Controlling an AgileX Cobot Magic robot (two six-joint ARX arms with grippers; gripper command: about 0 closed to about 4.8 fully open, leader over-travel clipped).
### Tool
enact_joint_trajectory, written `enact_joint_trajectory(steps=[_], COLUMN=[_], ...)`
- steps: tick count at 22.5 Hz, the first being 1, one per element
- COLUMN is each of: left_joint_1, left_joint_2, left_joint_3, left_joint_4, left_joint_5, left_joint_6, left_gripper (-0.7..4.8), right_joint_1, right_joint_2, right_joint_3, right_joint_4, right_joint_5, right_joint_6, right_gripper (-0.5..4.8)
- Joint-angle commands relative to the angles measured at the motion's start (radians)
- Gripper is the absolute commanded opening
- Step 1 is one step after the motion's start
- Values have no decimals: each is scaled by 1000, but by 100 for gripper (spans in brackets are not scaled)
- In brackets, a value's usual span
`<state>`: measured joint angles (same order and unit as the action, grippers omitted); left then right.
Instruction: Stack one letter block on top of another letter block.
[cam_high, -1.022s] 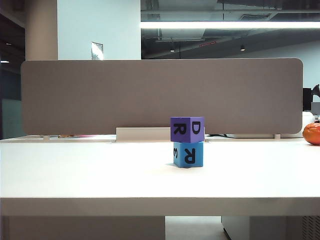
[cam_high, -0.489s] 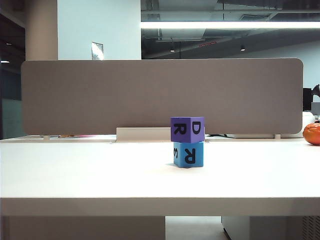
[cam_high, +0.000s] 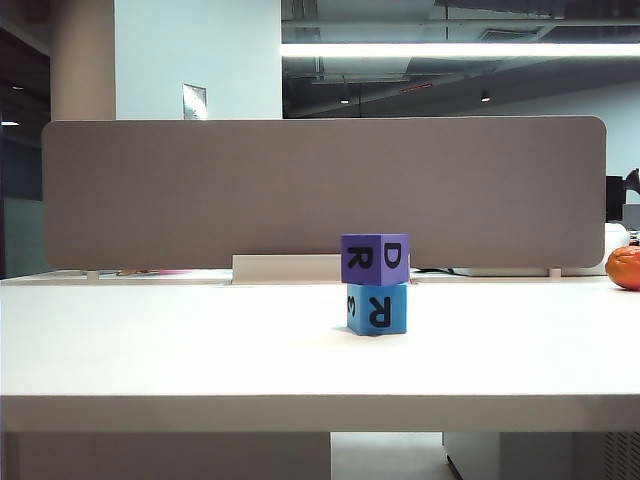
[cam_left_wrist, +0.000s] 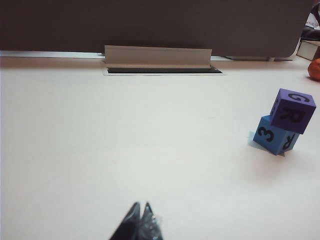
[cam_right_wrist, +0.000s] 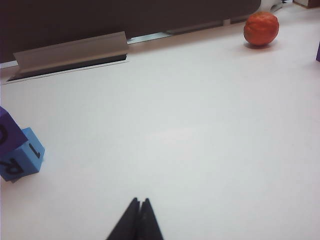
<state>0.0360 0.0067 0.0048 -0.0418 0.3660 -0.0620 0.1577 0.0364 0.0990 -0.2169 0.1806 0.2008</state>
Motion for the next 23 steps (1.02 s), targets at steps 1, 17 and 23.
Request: enact_joint_trajectory(steps=[1,17,23], left_joint_1=[2,2,2], left_joint_2=[0,0,0], left_joint_3=[5,5,5], left_joint_4=[13,13,13], left_joint_5=[5,5,5], left_joint_6=[-1,1,1], left_gripper=[-6,-6,-6], right_joint_1=[0,-39,-124], right_joint_2=[-4,-25,-37], right_joint_3=[3,-74,-89], right_joint_4=[8,116,163], right_joint_5=[1,-55,-116], right_joint_6=[5,-101,-105], right_gripper=[-8,-8,-8])
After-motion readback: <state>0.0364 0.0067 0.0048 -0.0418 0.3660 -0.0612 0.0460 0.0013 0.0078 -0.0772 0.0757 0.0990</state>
